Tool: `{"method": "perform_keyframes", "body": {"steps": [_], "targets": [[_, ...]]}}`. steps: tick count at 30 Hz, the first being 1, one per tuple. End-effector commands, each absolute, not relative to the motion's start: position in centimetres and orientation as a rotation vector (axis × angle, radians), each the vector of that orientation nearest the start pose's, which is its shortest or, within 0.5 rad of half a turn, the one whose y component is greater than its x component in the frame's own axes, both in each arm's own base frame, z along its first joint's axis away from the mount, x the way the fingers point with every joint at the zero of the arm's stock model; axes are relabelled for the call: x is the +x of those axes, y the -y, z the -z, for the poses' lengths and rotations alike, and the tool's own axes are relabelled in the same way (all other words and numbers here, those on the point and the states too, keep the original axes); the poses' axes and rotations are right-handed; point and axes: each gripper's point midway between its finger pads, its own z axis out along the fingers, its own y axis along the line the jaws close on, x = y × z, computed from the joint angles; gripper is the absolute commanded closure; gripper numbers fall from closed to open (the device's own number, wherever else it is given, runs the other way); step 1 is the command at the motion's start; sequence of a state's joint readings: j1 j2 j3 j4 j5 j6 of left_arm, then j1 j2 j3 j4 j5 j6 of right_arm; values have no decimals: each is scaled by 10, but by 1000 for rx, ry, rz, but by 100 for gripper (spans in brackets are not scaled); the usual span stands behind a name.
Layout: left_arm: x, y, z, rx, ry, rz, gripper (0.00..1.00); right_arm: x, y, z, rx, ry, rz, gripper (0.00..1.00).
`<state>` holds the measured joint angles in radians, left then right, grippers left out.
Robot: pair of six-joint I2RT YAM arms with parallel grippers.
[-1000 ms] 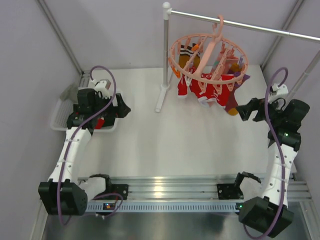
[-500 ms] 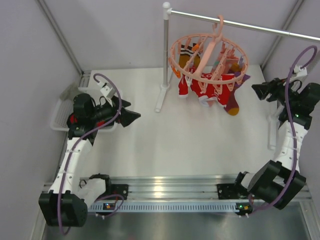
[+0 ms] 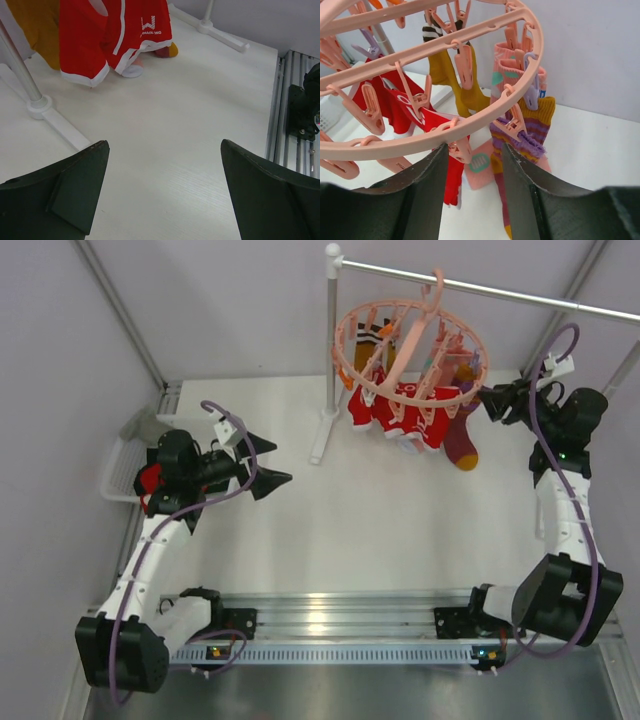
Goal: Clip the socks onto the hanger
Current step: Open the clamp at the hanger.
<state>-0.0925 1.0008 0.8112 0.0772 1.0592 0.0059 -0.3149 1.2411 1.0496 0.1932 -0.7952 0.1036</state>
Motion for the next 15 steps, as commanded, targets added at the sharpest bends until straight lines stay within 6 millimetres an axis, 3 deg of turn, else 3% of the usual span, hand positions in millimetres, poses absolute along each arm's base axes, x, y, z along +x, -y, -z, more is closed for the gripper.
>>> {"method": "perform_keyframes", "body": {"steps": [1, 15], "targets": [[267, 184, -307, 951, -1369, 910, 2, 411, 1, -370, -344, -1450, -339, 54], [268, 188, -305, 959, -1380, 930, 2, 409, -6, -349, -425, -1465, -351, 55]]}}
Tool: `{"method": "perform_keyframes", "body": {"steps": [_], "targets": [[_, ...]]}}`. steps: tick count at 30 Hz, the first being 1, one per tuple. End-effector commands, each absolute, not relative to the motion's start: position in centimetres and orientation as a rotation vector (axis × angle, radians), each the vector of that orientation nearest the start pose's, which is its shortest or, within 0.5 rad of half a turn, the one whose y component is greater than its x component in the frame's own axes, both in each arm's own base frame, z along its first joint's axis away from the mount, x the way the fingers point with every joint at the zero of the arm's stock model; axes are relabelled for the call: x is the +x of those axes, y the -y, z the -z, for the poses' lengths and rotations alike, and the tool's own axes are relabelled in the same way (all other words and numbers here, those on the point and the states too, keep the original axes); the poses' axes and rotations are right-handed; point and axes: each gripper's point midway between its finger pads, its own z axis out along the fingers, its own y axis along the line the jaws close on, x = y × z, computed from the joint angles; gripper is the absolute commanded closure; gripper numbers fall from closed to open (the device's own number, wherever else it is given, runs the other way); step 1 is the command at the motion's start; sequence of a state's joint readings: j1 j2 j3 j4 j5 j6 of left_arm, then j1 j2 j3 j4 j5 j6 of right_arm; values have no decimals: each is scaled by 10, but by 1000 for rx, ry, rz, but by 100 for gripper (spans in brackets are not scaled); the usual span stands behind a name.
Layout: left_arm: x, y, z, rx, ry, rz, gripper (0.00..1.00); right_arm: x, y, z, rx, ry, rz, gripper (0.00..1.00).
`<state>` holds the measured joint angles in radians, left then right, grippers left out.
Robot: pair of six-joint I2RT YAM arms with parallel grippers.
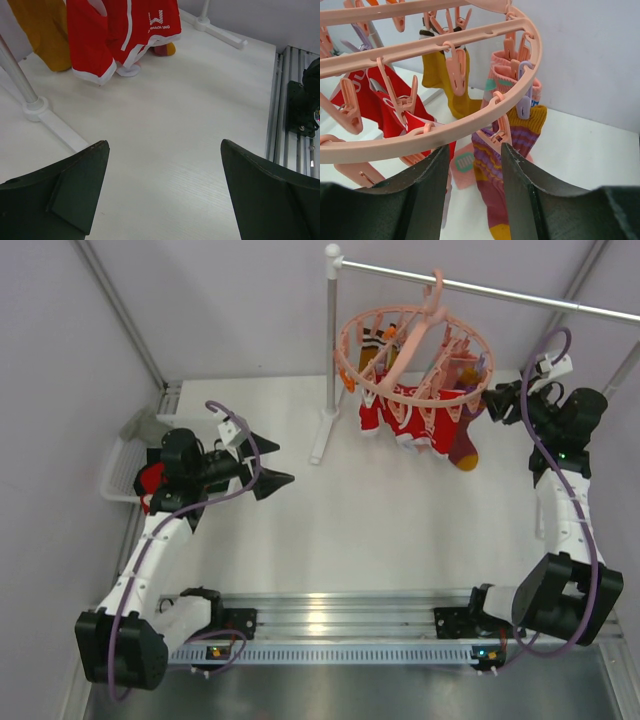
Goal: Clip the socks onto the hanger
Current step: Open the clamp at the hanger.
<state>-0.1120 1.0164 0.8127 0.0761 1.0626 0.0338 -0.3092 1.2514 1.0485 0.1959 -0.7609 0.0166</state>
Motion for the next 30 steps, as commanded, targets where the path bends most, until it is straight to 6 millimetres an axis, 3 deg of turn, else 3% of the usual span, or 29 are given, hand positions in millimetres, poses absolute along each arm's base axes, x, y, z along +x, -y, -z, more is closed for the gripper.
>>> {"method": "perform_keyframes", "body": {"steps": [1, 17, 24, 30], "targets": [[268, 188, -305, 958, -1382, 929, 2, 407, -8, -349, -433, -1459, -356, 55], [268, 193, -302, 972, -1390, 933, 2, 396, -5, -322, -479, -1530, -304, 54], [266, 194, -298, 989, -1391, 940, 2, 385, -16, -329, -537, -1505, -336, 54], [266, 195, -296, 993, -1392, 941, 2, 391, -13, -344, -503, -1459, -323, 55]]}}
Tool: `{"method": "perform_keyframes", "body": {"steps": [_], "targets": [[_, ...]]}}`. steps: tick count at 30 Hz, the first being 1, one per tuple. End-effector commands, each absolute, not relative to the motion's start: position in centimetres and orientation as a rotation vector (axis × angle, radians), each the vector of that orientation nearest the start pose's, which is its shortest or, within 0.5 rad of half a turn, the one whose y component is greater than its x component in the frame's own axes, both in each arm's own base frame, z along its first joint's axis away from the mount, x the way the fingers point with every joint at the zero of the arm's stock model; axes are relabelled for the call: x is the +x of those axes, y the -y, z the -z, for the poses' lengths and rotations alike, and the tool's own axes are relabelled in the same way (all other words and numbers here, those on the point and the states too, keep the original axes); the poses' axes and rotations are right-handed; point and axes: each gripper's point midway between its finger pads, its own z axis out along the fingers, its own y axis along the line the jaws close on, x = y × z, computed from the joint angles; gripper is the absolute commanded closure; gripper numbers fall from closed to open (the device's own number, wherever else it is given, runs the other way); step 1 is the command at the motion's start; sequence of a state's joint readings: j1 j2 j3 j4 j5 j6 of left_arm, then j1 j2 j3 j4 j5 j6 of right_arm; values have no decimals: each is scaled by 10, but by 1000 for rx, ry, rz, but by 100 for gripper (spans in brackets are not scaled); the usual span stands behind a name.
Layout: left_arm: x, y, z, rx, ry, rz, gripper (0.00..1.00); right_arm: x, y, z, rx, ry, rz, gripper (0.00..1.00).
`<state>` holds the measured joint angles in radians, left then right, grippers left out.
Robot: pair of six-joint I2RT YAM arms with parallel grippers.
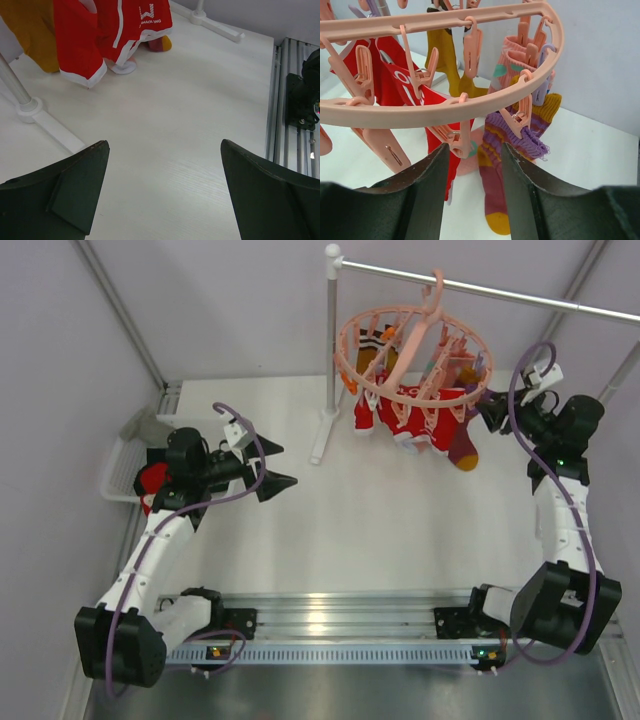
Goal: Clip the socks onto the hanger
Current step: Open the clamp at the hanger.
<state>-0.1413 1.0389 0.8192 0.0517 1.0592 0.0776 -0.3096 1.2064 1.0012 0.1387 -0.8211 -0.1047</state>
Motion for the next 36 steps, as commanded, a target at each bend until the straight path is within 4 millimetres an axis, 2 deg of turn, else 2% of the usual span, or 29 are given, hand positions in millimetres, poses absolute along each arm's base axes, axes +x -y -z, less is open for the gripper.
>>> {"method": "perform_keyframes", "body": {"steps": [1, 8, 15, 18, 22, 24, 27, 30, 31, 32, 33, 34, 35, 36], "targets": [[266, 195, -297, 995, -1390, 942, 2, 394, -12, -345, -497, -1457, -323, 55], [266, 196, -295, 994, -1396, 944, 2, 404, -19, -344, -424, -1454, -433, 55], [266, 196, -294, 982, -1407, 944, 2, 411, -18, -340, -404, -1439, -415, 60], [265, 197, -291, 969, -1424, 963, 3, 411, -19, -345, -399, -1420, -426, 69], [265, 200, -293, 958, -1420, 958, 4, 403, -28, -352, -395, -1419, -483, 98], [265, 202, -299, 928, -1416, 966, 5, 398, -35, -349, -384, -1439, -522, 100], [263, 211, -319, 859, -1374, 995, 8, 386, -46, -343, -361, -1483, -585, 100], [248, 234, -333, 885, -1311, 1009, 11, 372, -63, -340, -350, -1533, -645, 100], [234, 250, -335, 929, -1281, 1039, 11, 369, -70, -338, -354, -1544, -653, 100], [229, 257, -338, 952, -1256, 1037, 12, 366, -73, -333, -341, -1575, -665, 100], [232, 263, -340, 934, -1269, 1022, 14, 362, -75, -335, -339, -1576, -663, 100], [220, 276, -341, 960, -1254, 1050, 14, 360, -78, -336, -332, -1584, -663, 100], [219, 282, -342, 963, -1247, 1044, 18, 358, -78, -331, -312, -1613, -670, 100], [223, 288, -345, 939, -1253, 1024, 19, 354, -80, -334, -308, -1612, -668, 100]]}}
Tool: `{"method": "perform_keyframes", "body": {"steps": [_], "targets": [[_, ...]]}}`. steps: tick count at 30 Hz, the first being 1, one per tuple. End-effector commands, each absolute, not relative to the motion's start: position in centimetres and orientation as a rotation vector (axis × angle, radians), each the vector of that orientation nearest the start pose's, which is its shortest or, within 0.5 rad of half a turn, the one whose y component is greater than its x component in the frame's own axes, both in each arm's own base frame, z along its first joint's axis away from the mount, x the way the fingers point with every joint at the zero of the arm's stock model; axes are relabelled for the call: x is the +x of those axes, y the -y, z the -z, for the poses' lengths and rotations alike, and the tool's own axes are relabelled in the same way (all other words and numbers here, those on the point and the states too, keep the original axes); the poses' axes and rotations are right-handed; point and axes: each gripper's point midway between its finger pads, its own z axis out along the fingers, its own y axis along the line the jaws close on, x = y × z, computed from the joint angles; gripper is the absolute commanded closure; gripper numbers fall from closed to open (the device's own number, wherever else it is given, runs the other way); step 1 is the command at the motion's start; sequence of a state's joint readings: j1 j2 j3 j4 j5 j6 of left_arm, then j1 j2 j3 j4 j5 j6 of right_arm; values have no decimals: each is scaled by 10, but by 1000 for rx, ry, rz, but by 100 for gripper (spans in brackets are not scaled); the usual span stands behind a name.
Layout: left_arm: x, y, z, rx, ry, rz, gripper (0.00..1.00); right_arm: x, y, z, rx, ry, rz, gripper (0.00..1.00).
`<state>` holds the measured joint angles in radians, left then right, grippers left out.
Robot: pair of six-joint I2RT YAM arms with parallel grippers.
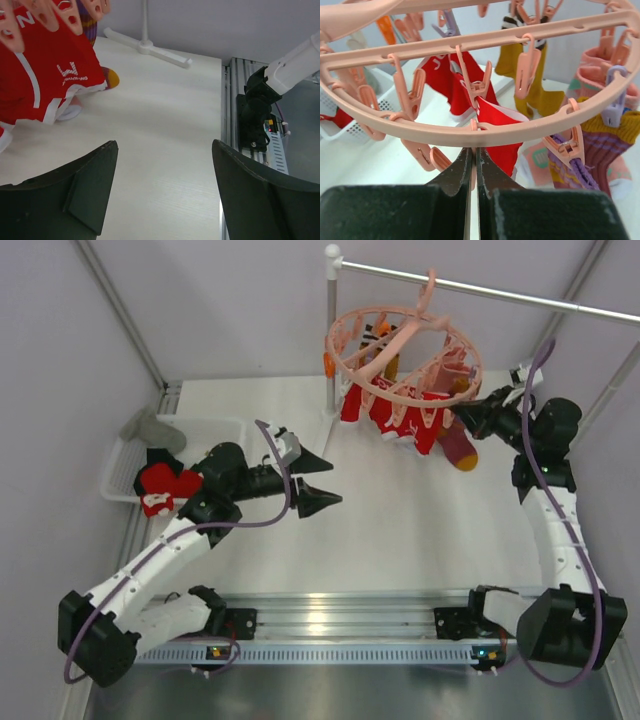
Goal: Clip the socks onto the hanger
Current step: Open the clamp at the hanger.
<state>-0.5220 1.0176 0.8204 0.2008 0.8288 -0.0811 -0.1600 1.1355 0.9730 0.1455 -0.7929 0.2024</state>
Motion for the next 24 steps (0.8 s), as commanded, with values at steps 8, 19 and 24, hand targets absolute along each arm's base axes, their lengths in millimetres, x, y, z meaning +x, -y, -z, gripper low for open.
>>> {"method": "perform_keyframes", "body": {"steps": [8, 19, 24], "targets": [[218, 354, -363, 825, -1183, 1038, 40, 329, -100, -345, -195, -1584, -837, 100], [249, 435, -372, 706, -1139, 900, 50, 325, -112, -348, -103, -1573, -905, 100], [260, 452, -371, 695, -1093, 891, 51, 321, -114, -351, -89, -1572, -927, 100]]}}
